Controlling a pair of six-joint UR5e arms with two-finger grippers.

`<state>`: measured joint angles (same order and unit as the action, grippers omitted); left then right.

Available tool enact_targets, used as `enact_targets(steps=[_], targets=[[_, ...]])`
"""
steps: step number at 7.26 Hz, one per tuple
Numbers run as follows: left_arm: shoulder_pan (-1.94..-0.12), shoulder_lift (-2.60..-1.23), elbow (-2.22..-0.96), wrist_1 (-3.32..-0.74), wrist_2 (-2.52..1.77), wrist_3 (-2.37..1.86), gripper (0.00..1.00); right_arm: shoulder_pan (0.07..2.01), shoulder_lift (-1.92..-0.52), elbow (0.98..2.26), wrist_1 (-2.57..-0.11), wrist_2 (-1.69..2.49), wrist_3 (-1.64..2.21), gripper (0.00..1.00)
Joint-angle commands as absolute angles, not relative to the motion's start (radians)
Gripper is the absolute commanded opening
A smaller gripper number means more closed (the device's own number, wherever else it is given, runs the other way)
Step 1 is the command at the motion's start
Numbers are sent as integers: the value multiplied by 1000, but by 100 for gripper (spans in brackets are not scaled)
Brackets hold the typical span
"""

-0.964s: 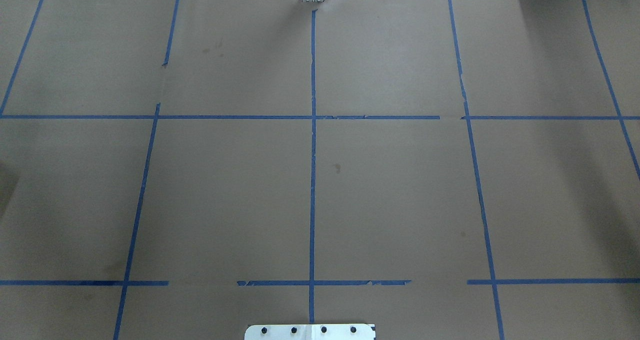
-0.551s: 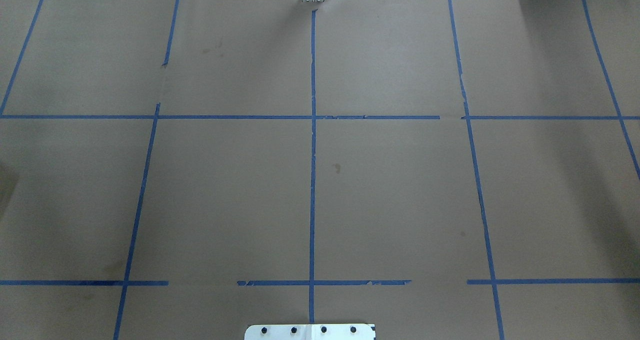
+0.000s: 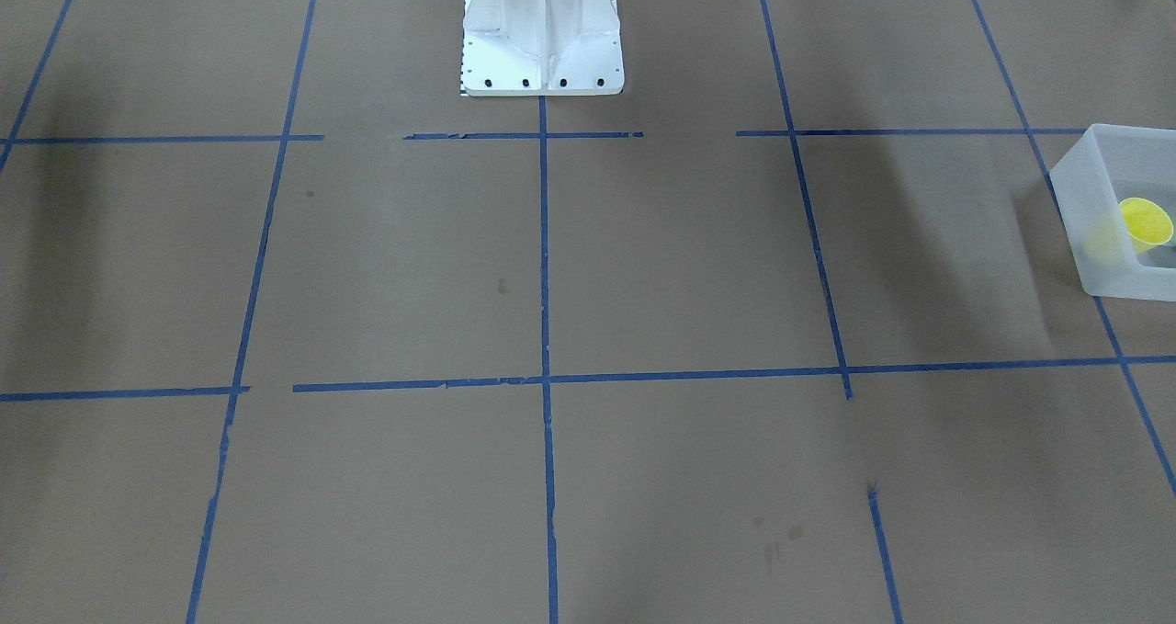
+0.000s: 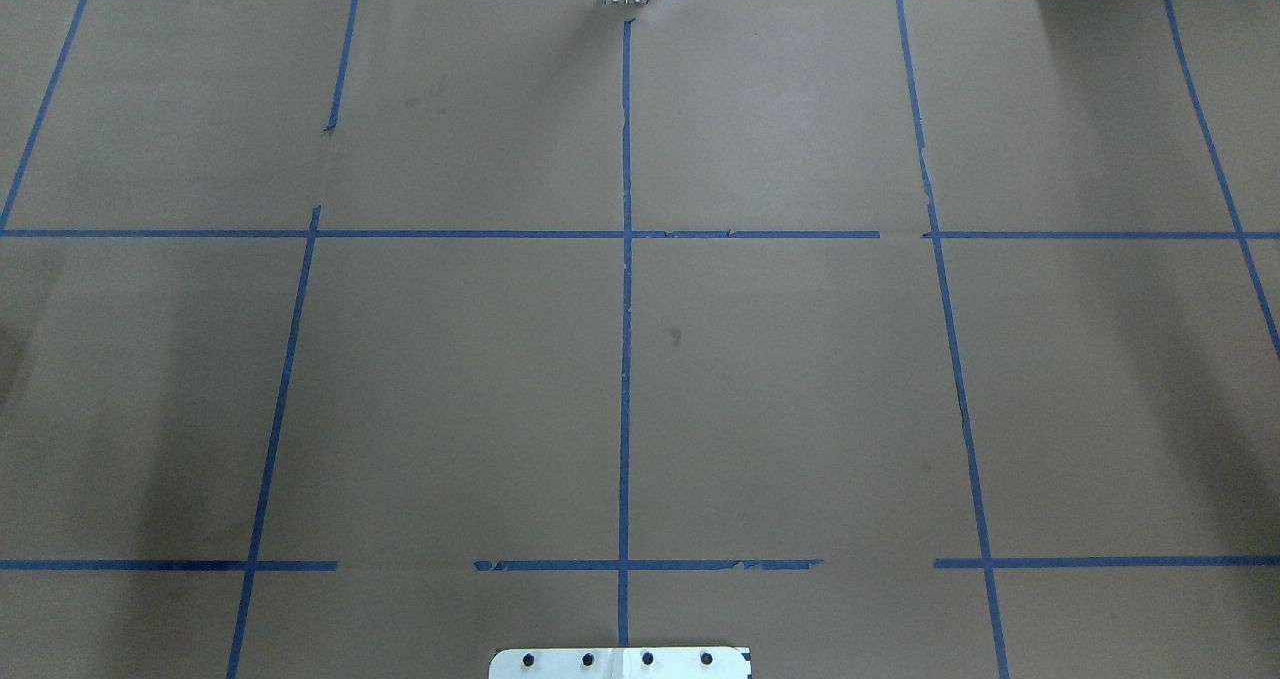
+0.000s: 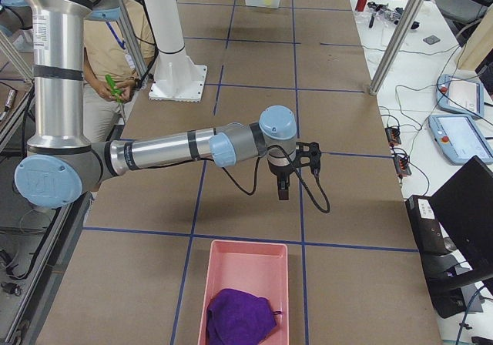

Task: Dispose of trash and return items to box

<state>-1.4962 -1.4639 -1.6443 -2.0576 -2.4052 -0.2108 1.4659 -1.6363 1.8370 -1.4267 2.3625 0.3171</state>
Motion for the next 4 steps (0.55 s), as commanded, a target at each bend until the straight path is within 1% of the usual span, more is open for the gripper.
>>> enact_targets(steps=[1,2,4], targets=[[-1346,-1476,-1878,-1896,-2300,-342,92,1442,-1637,1835,-1427,2332,314,100],[-1350,-1517,-1887,-1814,-2296,-325,92,1442,-1635,1833,-1430,2333,314,100],[-1382,-1500,-1884,-1766,-2296,-177,92,1440,-1594,1841,-1581,2350,287,100]])
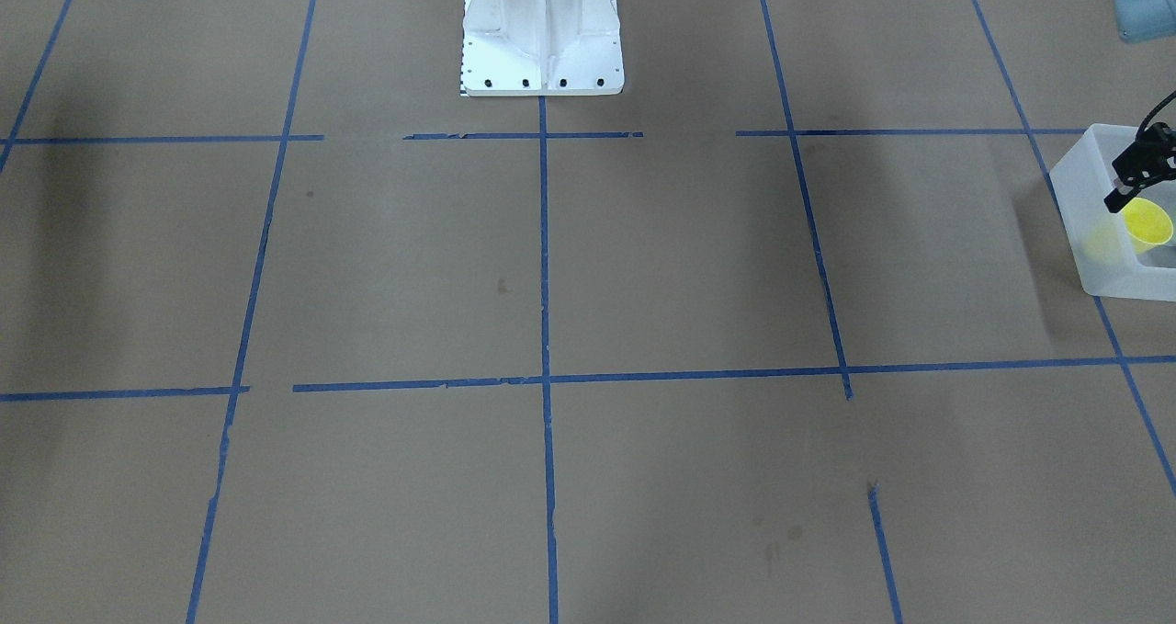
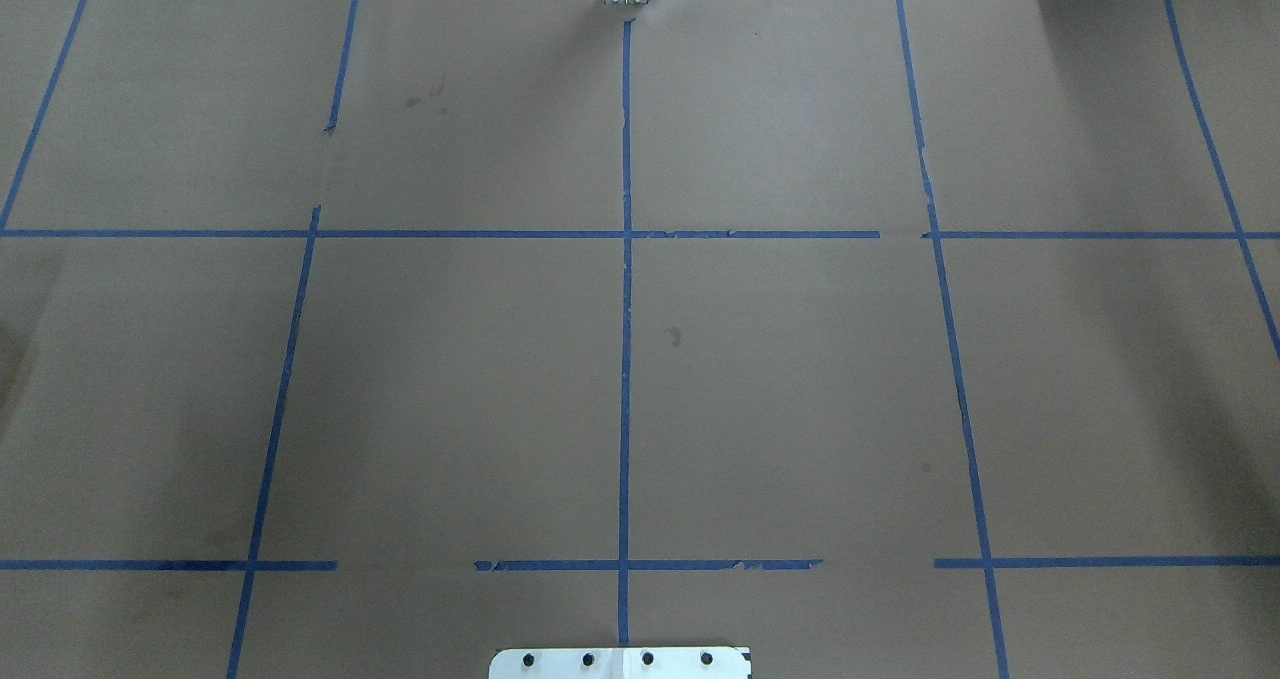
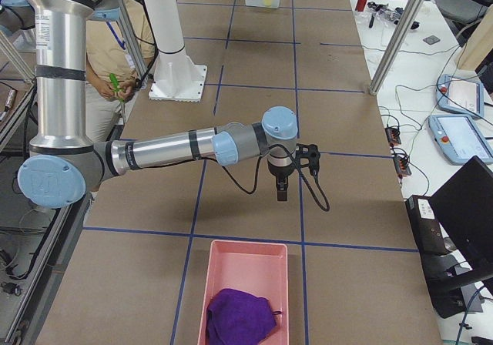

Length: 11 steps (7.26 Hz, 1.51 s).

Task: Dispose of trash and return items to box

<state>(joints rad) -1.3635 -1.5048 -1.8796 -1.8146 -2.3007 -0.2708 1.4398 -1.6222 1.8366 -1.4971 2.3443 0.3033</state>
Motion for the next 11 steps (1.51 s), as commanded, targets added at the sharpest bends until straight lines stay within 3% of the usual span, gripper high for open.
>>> enact_targets(steps=[1,3,5,11], targets=[[-1453,-1508,-1864,-1659,-2293,-9,93,1459,-1597,1832,-1621,2350,182,100],[-1494,-1503,-1853,-1617,-2305,31,99,1471,-1604,1836,-1697,2347,56,100],[-1494,-1496,-1768,-1630,-2354,43,100,1485,-1621,1839,-1692,2349,-5,100],[-1497,-1480,-1784,-1730,-2373,41,100,1523,-1608,1801,-1686,2338,1,100]])
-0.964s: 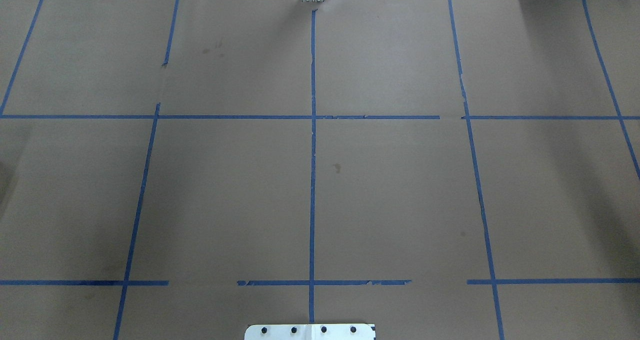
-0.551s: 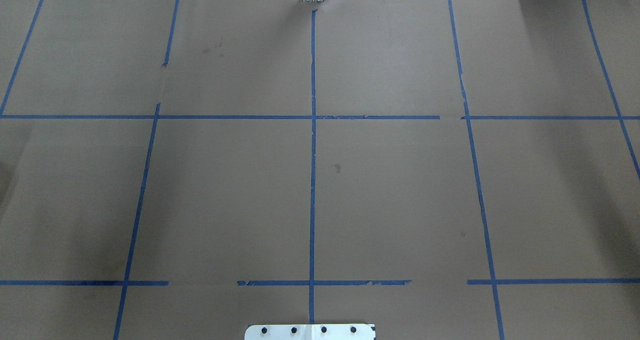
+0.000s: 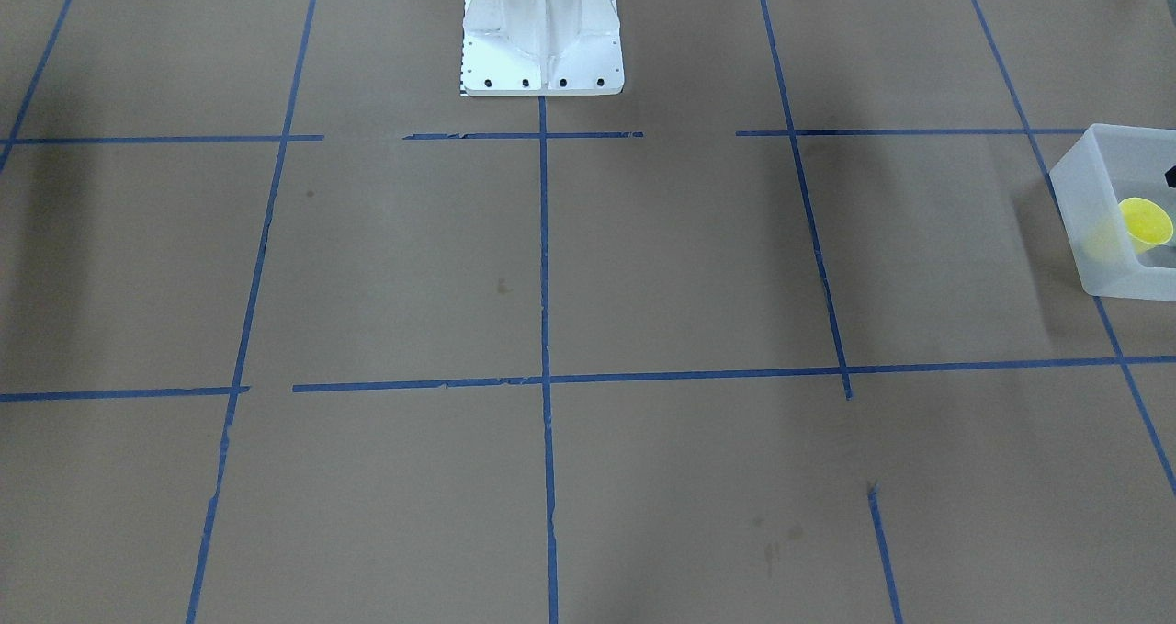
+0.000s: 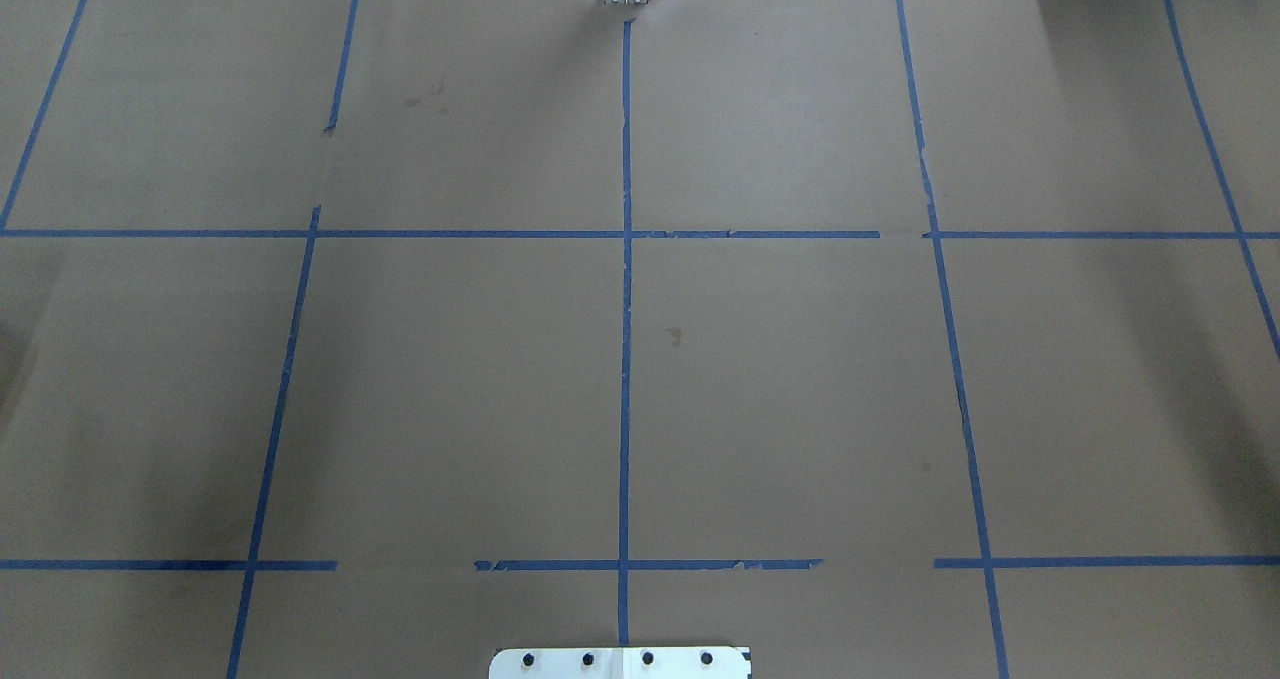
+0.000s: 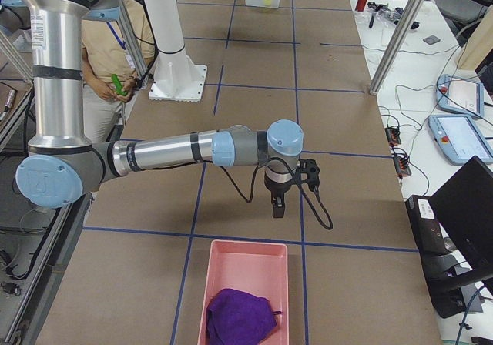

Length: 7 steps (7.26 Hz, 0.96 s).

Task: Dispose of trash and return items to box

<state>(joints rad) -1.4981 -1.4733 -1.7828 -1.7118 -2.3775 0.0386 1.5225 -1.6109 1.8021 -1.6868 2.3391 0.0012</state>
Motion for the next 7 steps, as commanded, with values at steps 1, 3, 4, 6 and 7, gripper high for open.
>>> enact_targets(steps=[1,3,4,6,7], targets=[[-1496,-1488,-1779,-1730,-2378,41,100,1523,-1608,1801,-1686,2339,6,100],[-1497,-1493,-1796,-1721,-2381,43,100,1523,-1617,1801,-1686,2342,12,100],[-1497,-1486,-1789,-1720,-2381,44,100,1523,-1618,1802,-1687,2347,12,100],[-1497,-1447,-1787,-1720,-2373,43,100,1523,-1618,1796,-1686,2338,11,100],[-1499,-1425,-1801,-1720,-2373,43,100,1523,-1620,1789,-1687,2336,9,100]])
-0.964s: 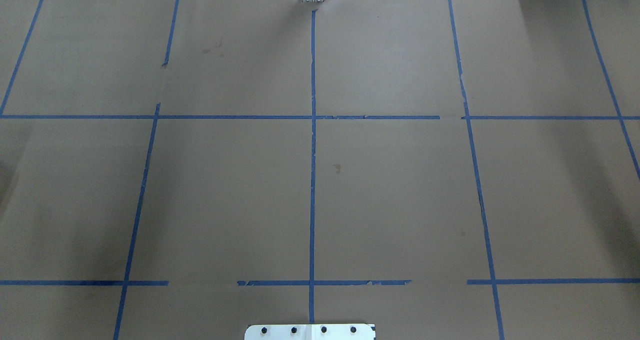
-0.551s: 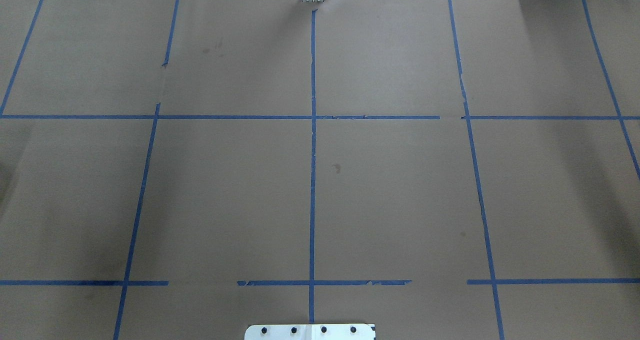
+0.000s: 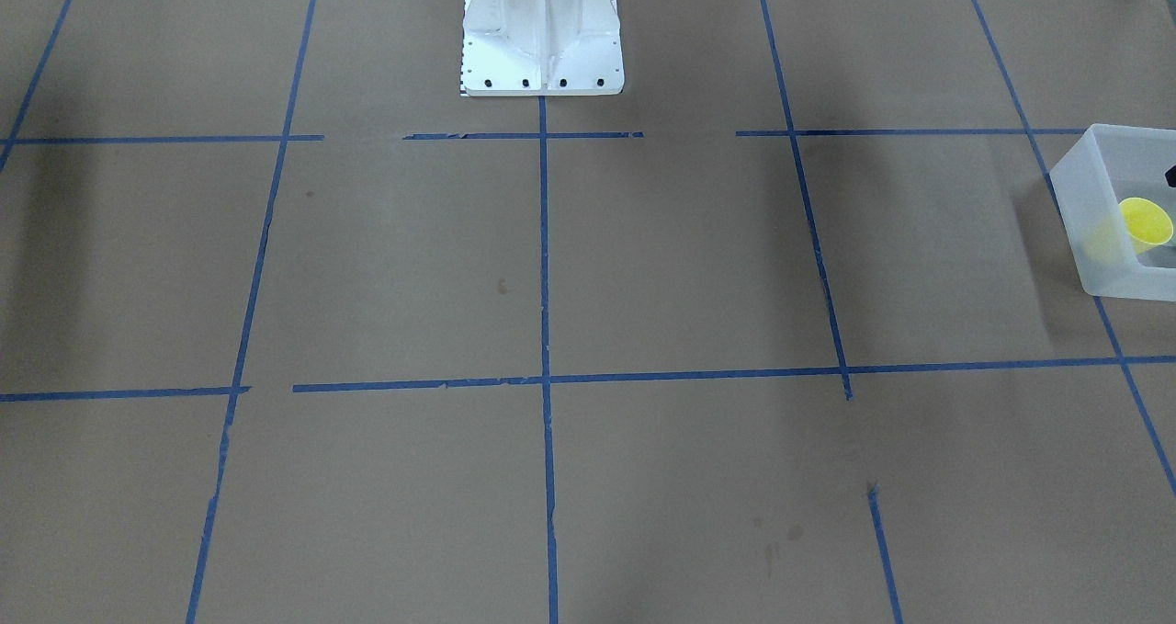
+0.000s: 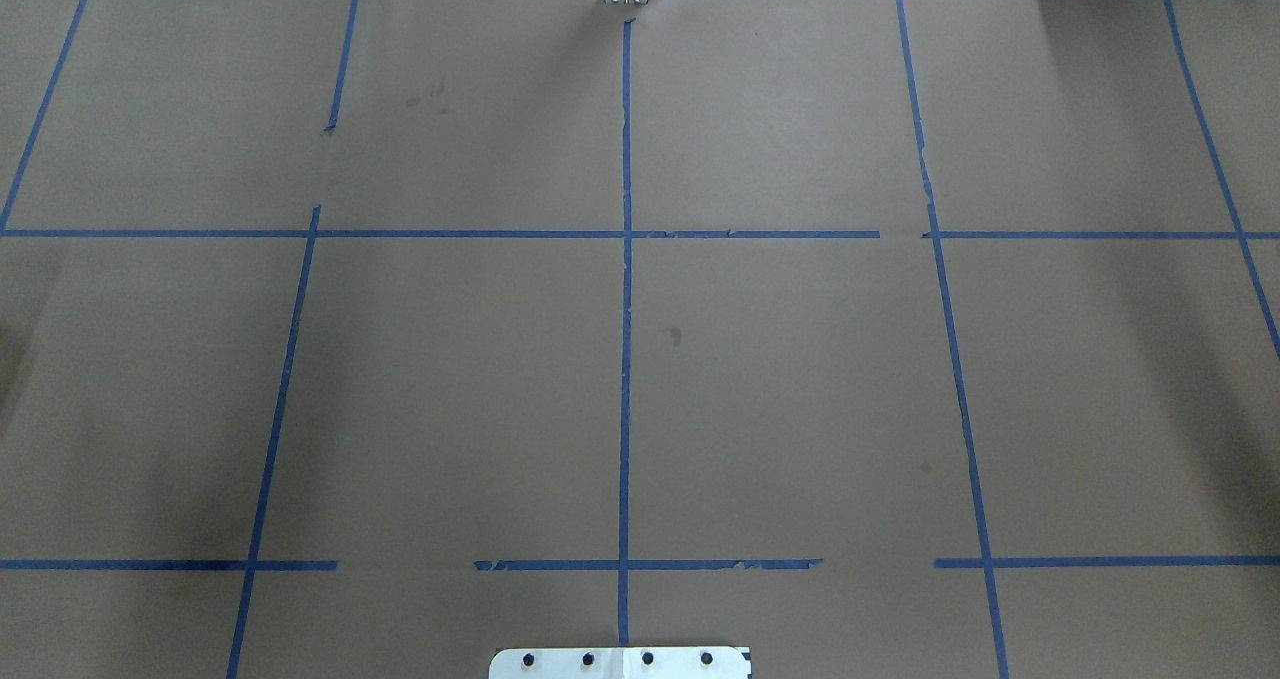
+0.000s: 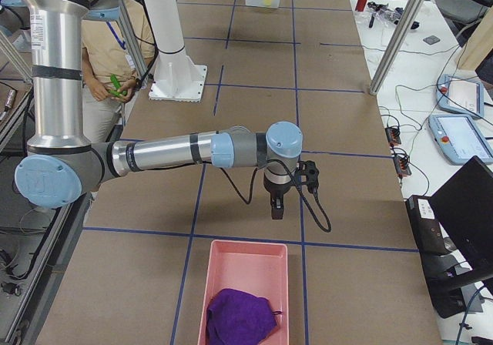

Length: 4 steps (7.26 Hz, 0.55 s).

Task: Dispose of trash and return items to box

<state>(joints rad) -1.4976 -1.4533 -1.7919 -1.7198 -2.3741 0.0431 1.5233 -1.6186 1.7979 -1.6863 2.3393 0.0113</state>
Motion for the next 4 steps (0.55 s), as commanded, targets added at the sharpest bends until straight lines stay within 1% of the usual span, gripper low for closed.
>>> enact_targets(steps=[1,3,4], targets=[[-1497,-1427,-1807,-1720,-2373,43,100,1523,-1621,1784,-1687,2336,12,100],[-1496,-1437,-1816,-1721,-2376,38,100,1523,-1617,1799,-1686,2350,14,100],[-1497,-1439,-1804,-1721,-2375,38,100,1520,-1609,1783,-1689,2349,12,100]])
